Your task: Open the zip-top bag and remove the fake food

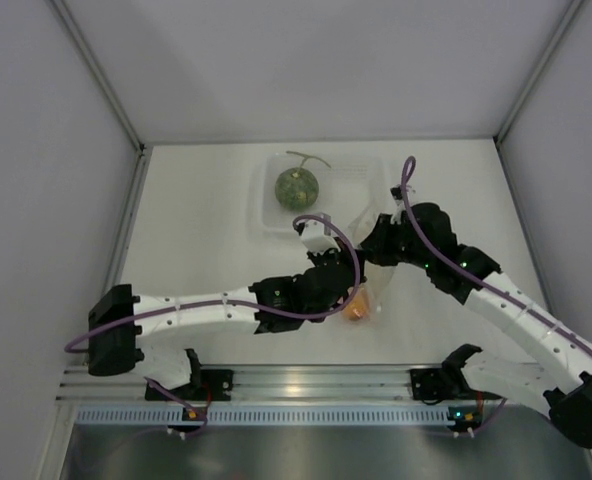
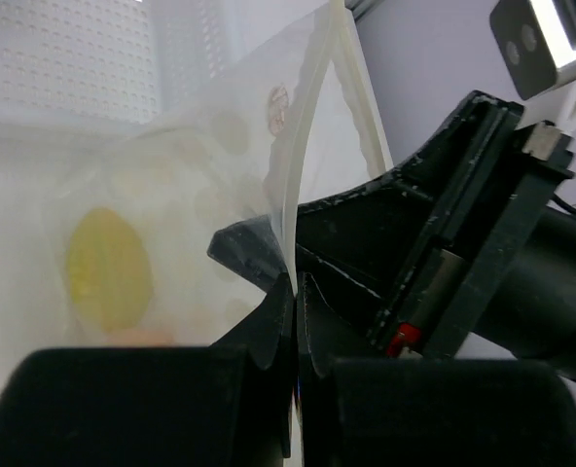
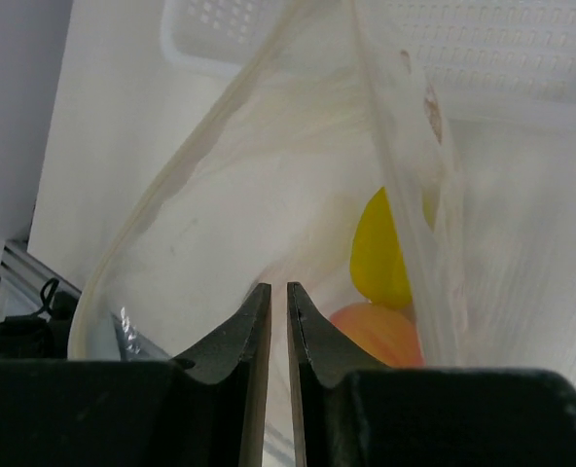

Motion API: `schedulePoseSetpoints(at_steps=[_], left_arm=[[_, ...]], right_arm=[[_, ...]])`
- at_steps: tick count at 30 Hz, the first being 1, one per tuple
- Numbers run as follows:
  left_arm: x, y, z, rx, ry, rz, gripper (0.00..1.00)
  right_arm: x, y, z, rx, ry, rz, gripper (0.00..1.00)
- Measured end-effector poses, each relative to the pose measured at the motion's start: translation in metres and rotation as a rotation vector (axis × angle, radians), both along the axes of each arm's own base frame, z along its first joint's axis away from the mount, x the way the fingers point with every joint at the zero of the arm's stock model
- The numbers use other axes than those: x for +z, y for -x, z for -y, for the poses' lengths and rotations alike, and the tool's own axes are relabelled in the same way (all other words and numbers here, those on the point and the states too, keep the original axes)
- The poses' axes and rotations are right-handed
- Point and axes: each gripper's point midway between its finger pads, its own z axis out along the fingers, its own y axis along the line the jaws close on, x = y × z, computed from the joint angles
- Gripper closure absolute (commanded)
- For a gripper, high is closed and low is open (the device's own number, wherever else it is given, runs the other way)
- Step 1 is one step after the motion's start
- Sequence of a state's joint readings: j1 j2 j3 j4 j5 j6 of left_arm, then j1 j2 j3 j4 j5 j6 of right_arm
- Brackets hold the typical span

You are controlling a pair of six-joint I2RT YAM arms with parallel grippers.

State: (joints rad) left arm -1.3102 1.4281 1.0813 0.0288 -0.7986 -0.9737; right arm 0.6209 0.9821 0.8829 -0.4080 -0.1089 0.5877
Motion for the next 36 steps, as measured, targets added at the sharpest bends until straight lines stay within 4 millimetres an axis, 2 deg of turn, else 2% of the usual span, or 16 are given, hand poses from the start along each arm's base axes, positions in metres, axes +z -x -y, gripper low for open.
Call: schedulePoseSetpoints(at_steps=[3, 5, 11, 17, 20, 23, 27, 36], left_arm=[[-0.004, 0.0, 0.002, 0.013, 0.013, -0.013, 1.0], [-0.004, 0.001, 0.003, 0.028, 0.035, -0.024, 1.0], [-0.009, 0.001, -0.006, 0.089, 0.088, -0.05, 1.0], [-0.009, 0.007, -0.033, 0.125, 0.142, -0.058, 1.0], [-0.007, 0.007, -0.045, 0.15, 0.172, -0.06, 1.0], [-0.011, 0.008, -0.049, 0.158, 0.183, -0.068, 1.0], [-0.02, 0.009, -0.05, 0.159, 0.183, -0.084, 1.0], [-0.027, 0.012, -0.044, 0.137, 0.183, -0.108, 1.0]], right_arm=[[-0.016, -0.008, 0.0, -0.042, 0.037, -0.037, 0.88], [-0.026, -0.014, 0.001, -0.072, 0.062, -0.055, 0.93], [-0.047, -0.024, 0.005, -0.145, 0.143, -0.069, 0.96], [-0.075, -0.033, 0.032, -0.234, 0.328, -0.075, 1.0], [-0.079, -0.036, 0.047, -0.271, 0.409, -0.065, 1.0], [-0.079, -0.039, 0.061, -0.309, 0.498, -0.049, 1.0], [-0.07, -0.038, 0.068, -0.326, 0.57, -0.023, 1.0], [-0.059, -0.011, 0.013, -0.116, 0.447, -0.02, 0.99]])
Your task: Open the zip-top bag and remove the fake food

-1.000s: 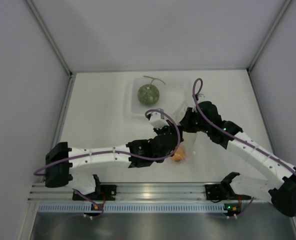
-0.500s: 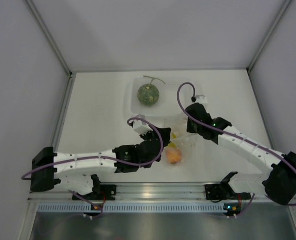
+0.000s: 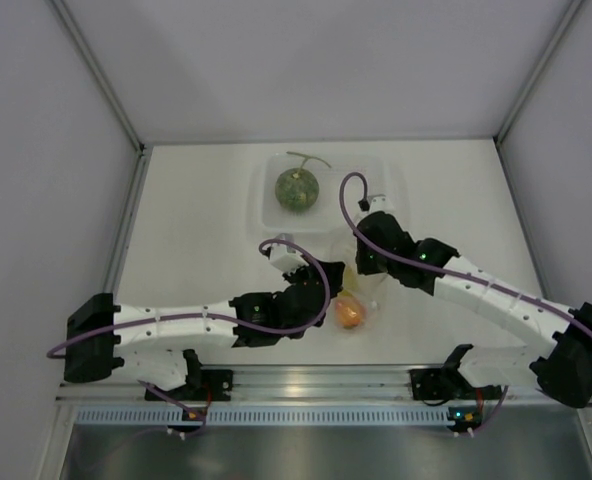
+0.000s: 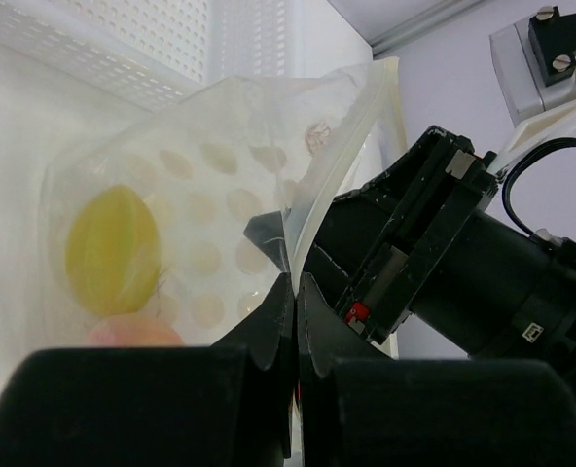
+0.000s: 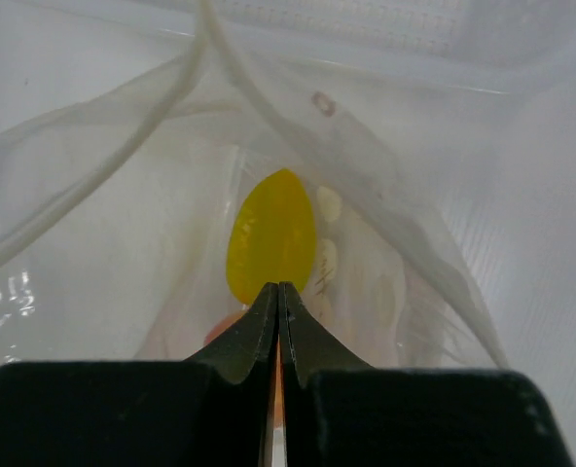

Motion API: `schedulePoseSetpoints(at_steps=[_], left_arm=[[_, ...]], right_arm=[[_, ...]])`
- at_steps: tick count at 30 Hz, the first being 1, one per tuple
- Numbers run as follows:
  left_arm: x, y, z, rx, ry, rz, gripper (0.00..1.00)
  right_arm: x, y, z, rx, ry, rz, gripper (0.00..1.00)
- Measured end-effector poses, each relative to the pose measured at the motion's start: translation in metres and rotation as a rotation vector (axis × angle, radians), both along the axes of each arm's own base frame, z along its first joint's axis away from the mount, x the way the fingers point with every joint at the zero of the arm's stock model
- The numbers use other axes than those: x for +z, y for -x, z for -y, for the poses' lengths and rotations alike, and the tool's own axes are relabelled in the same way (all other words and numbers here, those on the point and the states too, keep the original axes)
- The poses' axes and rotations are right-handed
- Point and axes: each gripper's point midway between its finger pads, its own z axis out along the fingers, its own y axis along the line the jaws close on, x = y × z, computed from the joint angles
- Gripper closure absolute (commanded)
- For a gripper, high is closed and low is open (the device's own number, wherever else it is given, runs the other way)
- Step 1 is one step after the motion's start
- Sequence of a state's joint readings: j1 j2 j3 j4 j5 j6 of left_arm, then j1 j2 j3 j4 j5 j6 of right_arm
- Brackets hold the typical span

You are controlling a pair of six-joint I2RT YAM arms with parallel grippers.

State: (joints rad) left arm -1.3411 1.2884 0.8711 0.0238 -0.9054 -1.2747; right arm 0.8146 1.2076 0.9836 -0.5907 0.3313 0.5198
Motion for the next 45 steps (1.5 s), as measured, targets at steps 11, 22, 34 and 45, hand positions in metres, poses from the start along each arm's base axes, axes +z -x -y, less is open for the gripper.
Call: schedulePoseSetpoints(at_steps=[11, 22, 34, 45], left_arm=[[-0.005, 0.001, -0.002, 0.005, -0.026, 0.0, 1.0], [-0.015, 0.001, -0.018, 0.052, -0.093, 0.021, 1.0], [0.003, 0.011, -0.032, 0.031, -0.046, 0.035, 1.0], [-0.006, 0.013, -0.032, 0.007, -0.086, 0.036, 1.0]], right_arm=[[0.007, 0.001, -0.05, -0.021, -0.246, 0.045, 0.98], [-0.029, 0.0, -0.067, -0.06, -0.254, -0.006, 0.97], [-0.071, 0.026, -0.057, 0.008, -0.101, -0.023, 0.91], [-0.093, 0.007, -0.049, -0.011, 0.064, 0.011, 0.64]])
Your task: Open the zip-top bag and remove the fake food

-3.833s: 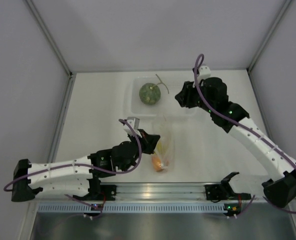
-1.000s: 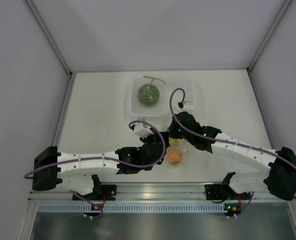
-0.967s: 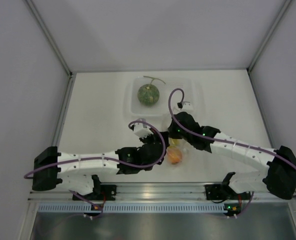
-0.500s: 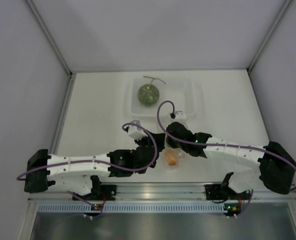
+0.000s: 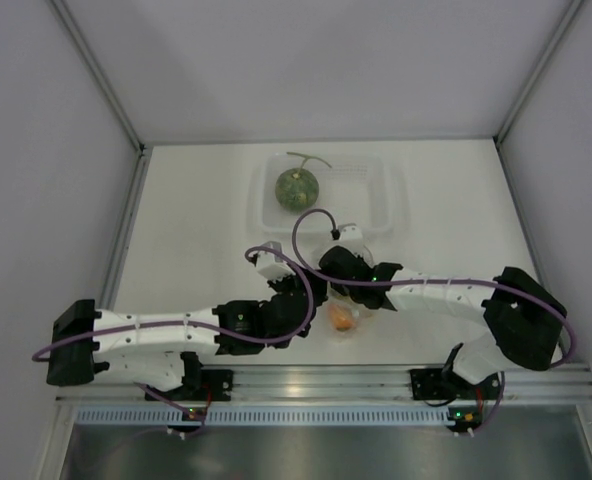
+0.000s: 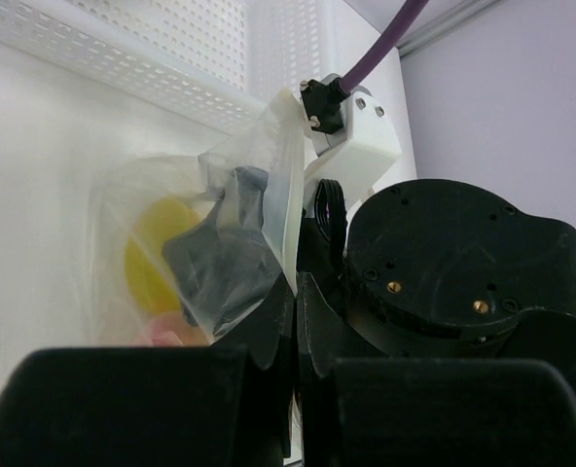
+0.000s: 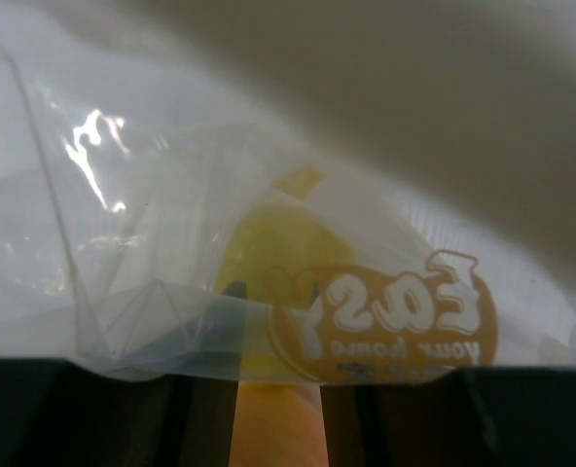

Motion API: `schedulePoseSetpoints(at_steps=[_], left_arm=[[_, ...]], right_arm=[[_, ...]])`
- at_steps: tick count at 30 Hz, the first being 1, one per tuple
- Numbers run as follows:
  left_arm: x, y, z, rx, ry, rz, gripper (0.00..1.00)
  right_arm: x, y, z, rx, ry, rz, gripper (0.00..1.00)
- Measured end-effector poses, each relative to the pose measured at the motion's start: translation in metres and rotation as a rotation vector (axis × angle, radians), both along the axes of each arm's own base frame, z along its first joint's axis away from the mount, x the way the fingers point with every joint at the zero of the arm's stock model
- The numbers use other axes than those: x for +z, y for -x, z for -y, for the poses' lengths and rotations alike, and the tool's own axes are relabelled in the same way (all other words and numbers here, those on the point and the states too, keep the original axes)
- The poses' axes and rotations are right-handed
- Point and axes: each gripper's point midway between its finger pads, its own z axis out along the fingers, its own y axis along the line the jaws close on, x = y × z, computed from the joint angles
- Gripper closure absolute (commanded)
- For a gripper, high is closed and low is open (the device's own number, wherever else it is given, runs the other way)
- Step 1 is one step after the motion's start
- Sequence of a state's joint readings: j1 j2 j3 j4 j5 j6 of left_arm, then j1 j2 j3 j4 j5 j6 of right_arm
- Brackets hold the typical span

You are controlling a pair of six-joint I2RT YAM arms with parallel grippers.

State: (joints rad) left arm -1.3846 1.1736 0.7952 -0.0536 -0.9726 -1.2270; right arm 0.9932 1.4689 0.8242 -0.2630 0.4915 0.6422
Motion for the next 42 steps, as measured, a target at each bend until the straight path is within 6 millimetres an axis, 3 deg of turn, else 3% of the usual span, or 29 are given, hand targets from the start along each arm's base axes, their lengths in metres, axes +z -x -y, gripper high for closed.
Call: schedulePoseSetpoints(at_steps=[4, 8, 21, 26, 31, 36, 42], left_arm=[[-0.003, 0.001, 0.001, -0.012, -0.012, -0.002, 1.0], [-0.003, 0.002, 0.001, -0.018, -0.02, -0.001, 1.0], [-0.015, 0.003, 0.0, -0.032, -0.068, -0.009, 1.0], [-0.025, 0.005, -0.004, -0.04, -0.104, -0.02, 1.0], [-0.029, 0.005, -0.005, -0.044, -0.116, -0.022, 1.0], [-0.029, 0.005, -0.005, -0.043, -0.114, -0.022, 1.0], [-0.025, 0.005, -0.003, -0.039, -0.095, -0.017, 1.0]], right_arm=[[-0.001, -0.002, 0.003, -0.007, 0.021, 0.01, 0.57], [0.004, -0.007, 0.001, -0.006, 0.032, 0.022, 0.4], [-0.018, -0.02, -0.004, -0.017, 0.07, -0.009, 0.37], [-0.038, -0.02, -0.003, -0.011, 0.097, -0.052, 0.32], [-0.046, -0.019, -0.004, -0.006, 0.098, -0.072, 0.4], [-0.044, -0.018, -0.004, -0.006, 0.092, -0.072, 0.55], [-0.019, -0.018, -0.002, -0.004, 0.052, -0.035, 0.57]])
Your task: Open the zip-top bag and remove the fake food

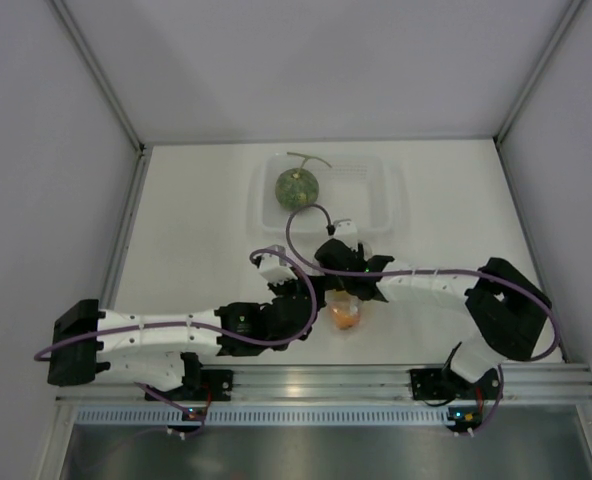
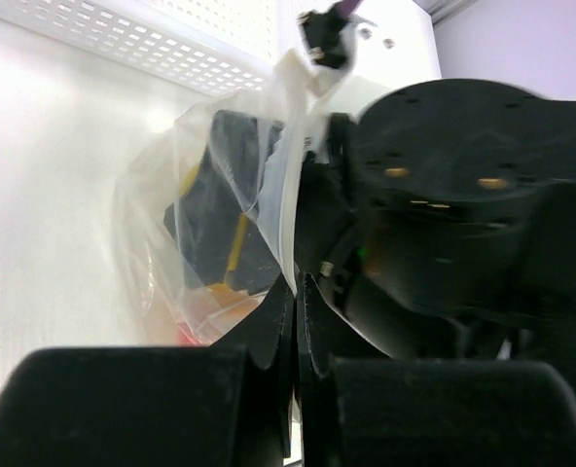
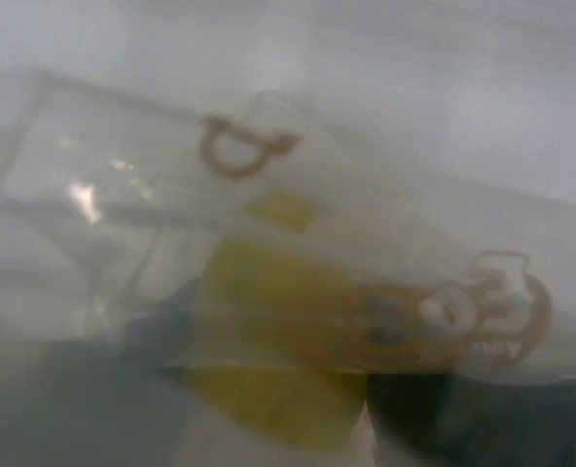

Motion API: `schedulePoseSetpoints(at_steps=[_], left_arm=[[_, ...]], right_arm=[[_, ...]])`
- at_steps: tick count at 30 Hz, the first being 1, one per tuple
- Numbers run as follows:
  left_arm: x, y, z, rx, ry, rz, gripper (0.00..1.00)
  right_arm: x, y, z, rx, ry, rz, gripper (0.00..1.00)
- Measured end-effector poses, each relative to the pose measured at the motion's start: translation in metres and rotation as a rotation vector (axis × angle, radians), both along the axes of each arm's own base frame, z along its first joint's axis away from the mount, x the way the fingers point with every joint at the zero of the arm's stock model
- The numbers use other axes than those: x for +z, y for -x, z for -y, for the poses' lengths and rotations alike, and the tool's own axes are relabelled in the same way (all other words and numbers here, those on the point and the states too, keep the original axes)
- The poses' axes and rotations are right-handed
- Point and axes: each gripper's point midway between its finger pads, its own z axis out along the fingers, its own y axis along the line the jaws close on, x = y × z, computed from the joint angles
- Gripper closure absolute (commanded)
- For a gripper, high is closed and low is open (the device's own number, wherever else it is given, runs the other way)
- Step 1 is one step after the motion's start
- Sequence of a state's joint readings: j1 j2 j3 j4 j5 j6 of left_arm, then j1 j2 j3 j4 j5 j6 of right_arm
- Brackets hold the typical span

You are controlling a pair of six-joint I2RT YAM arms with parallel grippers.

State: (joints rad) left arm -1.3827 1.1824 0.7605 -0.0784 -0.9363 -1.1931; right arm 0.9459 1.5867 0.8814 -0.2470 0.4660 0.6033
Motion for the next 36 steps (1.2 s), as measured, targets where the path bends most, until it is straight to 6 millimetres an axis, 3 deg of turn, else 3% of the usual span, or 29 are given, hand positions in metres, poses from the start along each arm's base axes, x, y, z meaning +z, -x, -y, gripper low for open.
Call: schedulePoseSetpoints(at_steps=[7, 16, 21, 30, 36], left_arm=[[-0.001, -0.002, -0.006, 0.021, 0.01, 0.006, 1.0], [0.002, -0.007, -0.021, 0.076, 0.008, 0.032, 1.0], [0.003, -0.008, -0.027, 0.097, 0.005, 0.044, 1.0], [0.004, -0.007, -0.022, 0.07, -0.013, 0.042, 1.0], [0.003, -0.007, -0.022, 0.066, -0.039, 0.046, 1.0]], right_arm=[[0.04, 0.005, 0.002, 0.012, -0.061, 0.052, 0.59], [0.074, 0.028, 0.003, 0.084, -0.094, 0.075, 0.62], [0.103, 0.037, -0.001, 0.13, -0.136, 0.106, 0.62], [0.145, 0.036, -0.021, 0.227, -0.177, 0.15, 0.66], [0.166, 0.048, -0.036, 0.333, -0.207, 0.17, 0.66]])
